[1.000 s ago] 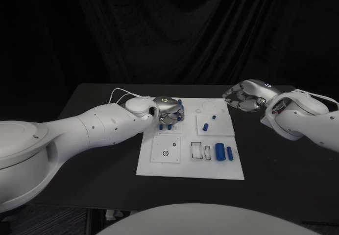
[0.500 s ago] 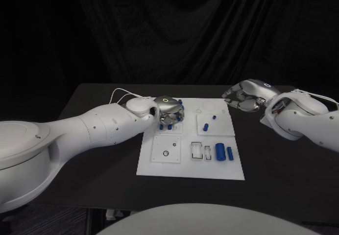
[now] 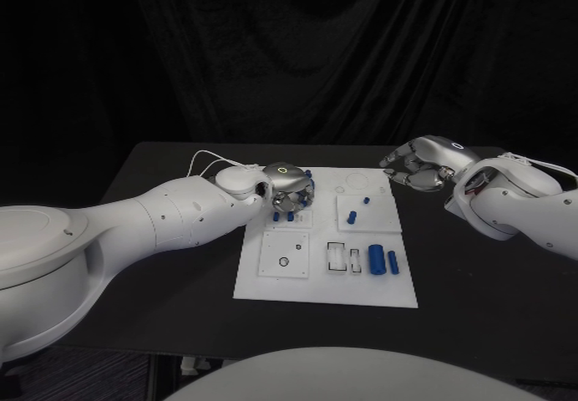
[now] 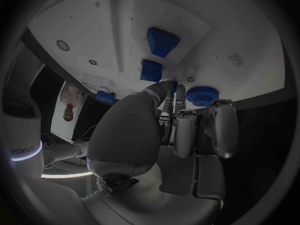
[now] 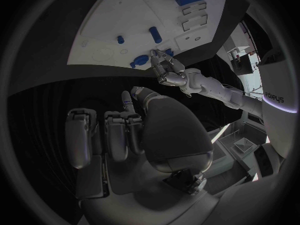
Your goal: Assemble the parts on the task board
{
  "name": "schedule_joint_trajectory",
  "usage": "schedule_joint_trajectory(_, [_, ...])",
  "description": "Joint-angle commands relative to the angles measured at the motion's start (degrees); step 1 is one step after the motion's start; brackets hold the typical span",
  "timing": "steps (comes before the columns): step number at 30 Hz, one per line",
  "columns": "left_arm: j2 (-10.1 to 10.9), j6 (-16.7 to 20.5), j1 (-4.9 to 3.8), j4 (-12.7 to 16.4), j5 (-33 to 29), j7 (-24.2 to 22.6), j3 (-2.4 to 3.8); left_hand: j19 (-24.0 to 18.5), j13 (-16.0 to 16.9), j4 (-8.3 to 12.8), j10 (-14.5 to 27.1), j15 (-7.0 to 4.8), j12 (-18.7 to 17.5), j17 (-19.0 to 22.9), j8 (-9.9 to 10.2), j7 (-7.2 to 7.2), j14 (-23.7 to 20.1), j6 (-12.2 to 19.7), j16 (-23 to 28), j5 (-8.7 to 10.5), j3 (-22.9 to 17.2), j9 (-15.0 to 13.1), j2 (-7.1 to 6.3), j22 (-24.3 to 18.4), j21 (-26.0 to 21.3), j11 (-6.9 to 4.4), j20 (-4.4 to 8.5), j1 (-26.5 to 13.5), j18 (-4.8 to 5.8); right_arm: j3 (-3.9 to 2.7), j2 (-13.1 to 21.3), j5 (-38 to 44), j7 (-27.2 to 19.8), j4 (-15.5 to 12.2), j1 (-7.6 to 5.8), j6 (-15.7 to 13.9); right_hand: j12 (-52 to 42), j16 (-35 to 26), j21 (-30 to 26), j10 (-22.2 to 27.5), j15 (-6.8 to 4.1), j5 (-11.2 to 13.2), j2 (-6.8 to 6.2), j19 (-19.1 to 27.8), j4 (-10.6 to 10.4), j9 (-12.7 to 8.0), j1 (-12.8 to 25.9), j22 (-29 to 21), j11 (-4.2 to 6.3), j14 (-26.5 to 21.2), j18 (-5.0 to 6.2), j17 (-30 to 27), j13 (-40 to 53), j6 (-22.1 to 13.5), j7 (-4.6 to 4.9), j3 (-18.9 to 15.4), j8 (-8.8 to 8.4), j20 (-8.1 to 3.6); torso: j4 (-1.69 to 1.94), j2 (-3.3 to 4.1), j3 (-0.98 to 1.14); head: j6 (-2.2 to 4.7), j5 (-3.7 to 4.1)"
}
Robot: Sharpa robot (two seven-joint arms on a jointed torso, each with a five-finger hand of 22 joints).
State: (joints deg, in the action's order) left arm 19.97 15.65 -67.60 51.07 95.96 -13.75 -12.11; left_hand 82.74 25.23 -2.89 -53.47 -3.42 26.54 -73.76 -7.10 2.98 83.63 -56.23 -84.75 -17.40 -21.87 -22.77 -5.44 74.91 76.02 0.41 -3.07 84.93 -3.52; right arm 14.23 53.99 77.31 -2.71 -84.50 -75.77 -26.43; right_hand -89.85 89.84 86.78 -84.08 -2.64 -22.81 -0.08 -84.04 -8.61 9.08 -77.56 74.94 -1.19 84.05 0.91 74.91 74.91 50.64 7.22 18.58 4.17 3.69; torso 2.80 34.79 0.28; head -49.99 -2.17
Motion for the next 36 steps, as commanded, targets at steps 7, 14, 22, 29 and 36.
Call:
schedule_joint_trajectory(7, [1.2, 7.8, -0.02, 1.7, 0.2, -1.3, 0.01, 0.0, -0.5, 0.9, -2.1, -0.48, -1.1, 0.4, 0.0, 0.15, 0.0, -1.0, -0.2, -0.91, 0.2, -0.1, 0.65, 10.8, 0.3, -0.20, 0.47, 0.3, 0.31, -0.04, 0.3, 0.1, 0.8, -0.1, 0.12, -0.1, -0.1, 0.2, -0.2, -5.9, 0.45, -0.4, 0.04, -4.0, 0.0, -0.1, 0.7, 13.8, -0.37, 6.0, 0.05, 15.1, 15.1, 0.3, 0.00, 0.2, -0.09, 0.38, 0.00, 0.01, -0.02, -0.01, -0.40])
schedule_joint_trajectory(14, [3.8, 11.5, -2.34, 6.3, 0.2, -1.7, 0.06, 0.0, -0.7, 1.1, -3.0, -0.42, -1.6, 0.7, 0.0, 0.20, 0.0, -1.4, -0.1, -1.41, 0.3, -0.1, 0.44, 10.8, 0.2, -0.18, 0.45, 0.4, 0.30, -0.04, 0.4, 0.1, 0.9, 0.1, 0.12, 0.2, -0.1, 0.2, -0.2, -5.9, 0.45, -0.4, 0.02, -4.0, 0.0, -0.1, 0.7, 13.8, -0.37, 6.0, 0.06, 15.1, 15.1, 0.3, 0.00, 0.2, -0.14, 0.39, 0.04, -0.04, -0.02, -0.01, -0.64])
schedule_joint_trajectory(22, [7.0, 9.6, -5.28, 10.8, 0.2, -0.9, 0.09, -0.4, -0.9, 1.2, -3.1, -0.30, -2.2, 1.4, 0.2, 0.30, -0.3, -1.6, 0.2, -1.39, 0.3, 0.0, 0.32, 10.6, -0.6, -0.09, 0.38, 0.2, 0.14, -0.04, 0.5, 0.1, 0.9, 0.2, 0.12, 0.5, -0.1, 0.2, -0.2, -5.9, 0.44, -0.4, 0.02, -4.0, 0.1, -0.2, 0.8, 13.8, -0.36, 6.0, 0.07, 15.1, 15.1, 0.2, -0.01, 0.2, -0.18, 0.39, 0.29, -0.25, 0.02, -0.01, -0.27])
schedule_joint_trajectory(29, [8.9, 4.8, -5.88, 12.2, 0.2, -0.4, 0.00, -0.8, -1.7, 1.0, -3.2, -0.08, -3.8, 2.2, 0.6, 0.43, -0.7, -1.6, 0.5, -0.63, 0.4, 0.0, 0.43, 10.4, -1.4, 0.05, 0.19, -0.1, 0.00, -0.04, 0.7, 0.1, 1.0, 0.3, 0.12, 0.7, -0.1, 0.2, -0.2, -5.9, 0.44, -0.4, 0.02, -4.0, 0.1, -0.2, 0.8, 13.8, -0.36, 6.0, 0.07, 15.1, 15.1, 0.2, -0.01, 0.2, -0.18, 0.39, 0.31, -0.18, -0.03, -0.01, -0.16])
schedule_joint_trajectory(36, [9.5, 2.2, -5.23, 12.0, 0.2, -0.2, -0.03, -1.0, -1.9, 1.0, -3.7, -0.02, -4.4, 2.6, 0.8, 0.50, -0.9, -1.5, 0.6, -0.16, 0.5, 0.1, 0.52, 10.3, -1.7, 0.11, 0.12, -0.3, -0.04, -0.04, 0.7, 0.1, 0.9, 0.2, 0.12, 0.7, -0.1, 0.2, -0.2, -5.9, 0.44, -0.4, 0.02, -4.0, 0.1, -0.2, 0.8, 13.8, -0.36, 6.0, 0.07, 15.1, 15.1, 0.2, -0.01, 0.2, -0.18, 0.39, 0.22, -0.19, 0.03, -0.01, -0.20])
